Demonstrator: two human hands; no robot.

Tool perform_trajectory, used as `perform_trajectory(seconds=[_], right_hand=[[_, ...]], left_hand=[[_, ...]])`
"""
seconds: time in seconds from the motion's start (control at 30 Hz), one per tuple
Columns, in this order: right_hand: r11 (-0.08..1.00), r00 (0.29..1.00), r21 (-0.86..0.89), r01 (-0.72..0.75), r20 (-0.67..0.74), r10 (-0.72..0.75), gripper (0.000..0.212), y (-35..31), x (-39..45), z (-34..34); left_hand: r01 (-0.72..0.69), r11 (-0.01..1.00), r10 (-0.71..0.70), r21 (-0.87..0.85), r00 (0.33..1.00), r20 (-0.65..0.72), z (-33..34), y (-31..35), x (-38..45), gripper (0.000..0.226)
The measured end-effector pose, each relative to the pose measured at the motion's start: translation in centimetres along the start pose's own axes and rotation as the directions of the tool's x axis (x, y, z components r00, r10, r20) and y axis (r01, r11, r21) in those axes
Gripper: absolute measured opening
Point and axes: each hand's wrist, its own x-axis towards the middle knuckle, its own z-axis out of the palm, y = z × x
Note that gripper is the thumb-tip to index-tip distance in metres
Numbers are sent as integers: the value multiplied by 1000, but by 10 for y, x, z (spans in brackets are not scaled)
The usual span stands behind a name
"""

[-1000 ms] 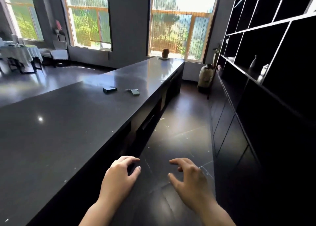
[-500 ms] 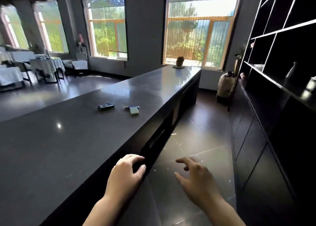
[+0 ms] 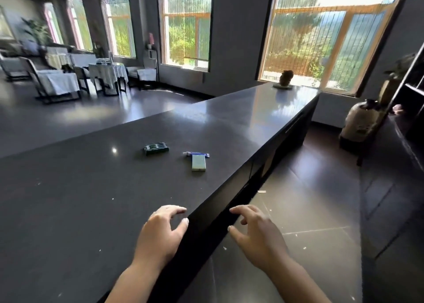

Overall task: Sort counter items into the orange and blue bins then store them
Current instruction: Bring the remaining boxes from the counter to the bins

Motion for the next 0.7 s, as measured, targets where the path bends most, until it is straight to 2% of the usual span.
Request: perform_trajectory(seconds=[0.13,0.27,0.47,0.57,0.7], right_hand=[[1000,999,-11,3,43,-3,36,7,83,7],[1000,1000,8,-17,-3,18,35,22,150,7],[999,992,2,-54,117,53,39,55,219,29],[1000,986,-5,-7,165,8,39,69,270,40],[994,958,-6,109,266,-104,40,76,335,53]], left_hand=[[31,999,-31,17,999,-17,10,-14,82,21],[45,997,-43,58,999,-29,20,-20,158,23],[53,989,-68,140,993,100,68,-25,217,33],[73,978,-91,196,992,88,100,-31,243,43],[110,951,-141,289,986,87,143,-33,264,67]])
